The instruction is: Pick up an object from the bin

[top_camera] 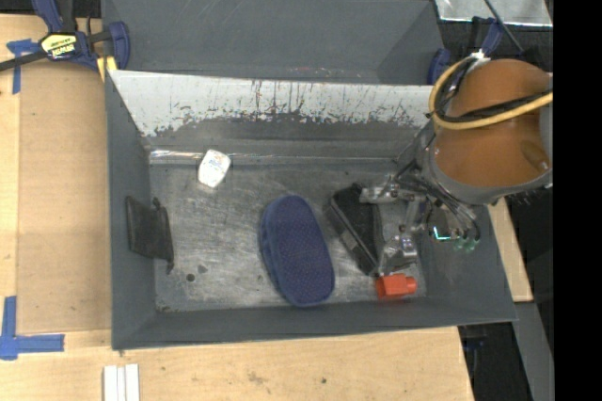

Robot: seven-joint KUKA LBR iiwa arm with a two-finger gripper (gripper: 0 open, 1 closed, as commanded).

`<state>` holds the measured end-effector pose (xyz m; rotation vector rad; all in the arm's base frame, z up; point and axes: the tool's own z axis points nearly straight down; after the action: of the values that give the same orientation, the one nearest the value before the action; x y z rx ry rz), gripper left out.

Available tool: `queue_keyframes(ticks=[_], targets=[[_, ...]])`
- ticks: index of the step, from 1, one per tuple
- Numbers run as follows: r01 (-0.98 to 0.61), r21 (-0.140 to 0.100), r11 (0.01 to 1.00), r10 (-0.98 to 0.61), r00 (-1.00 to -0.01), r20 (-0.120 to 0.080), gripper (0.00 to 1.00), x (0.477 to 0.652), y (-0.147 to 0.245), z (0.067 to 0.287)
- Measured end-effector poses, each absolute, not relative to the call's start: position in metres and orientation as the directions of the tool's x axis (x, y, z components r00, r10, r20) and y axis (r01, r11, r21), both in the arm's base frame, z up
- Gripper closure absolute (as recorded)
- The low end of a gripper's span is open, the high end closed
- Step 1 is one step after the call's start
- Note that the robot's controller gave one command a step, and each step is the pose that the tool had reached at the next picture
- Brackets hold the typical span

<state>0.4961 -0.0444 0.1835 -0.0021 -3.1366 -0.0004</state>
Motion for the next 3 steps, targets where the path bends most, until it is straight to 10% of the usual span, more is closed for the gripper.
queue_keyframes(ticks=[1,2,3], targets=[[0.505,0.001,0.863,0.505,-0.863,-0.006,0.00,0.503,-0.071,0.111],[0.095,-0.004,0.995,0.095,-0.995,-0.022,0.00,0.489,-0.074,0.106],[0.285,0.000,0.959,0.285,-0.959,-0.005,0.00,0.483,-0.083,0.101]])
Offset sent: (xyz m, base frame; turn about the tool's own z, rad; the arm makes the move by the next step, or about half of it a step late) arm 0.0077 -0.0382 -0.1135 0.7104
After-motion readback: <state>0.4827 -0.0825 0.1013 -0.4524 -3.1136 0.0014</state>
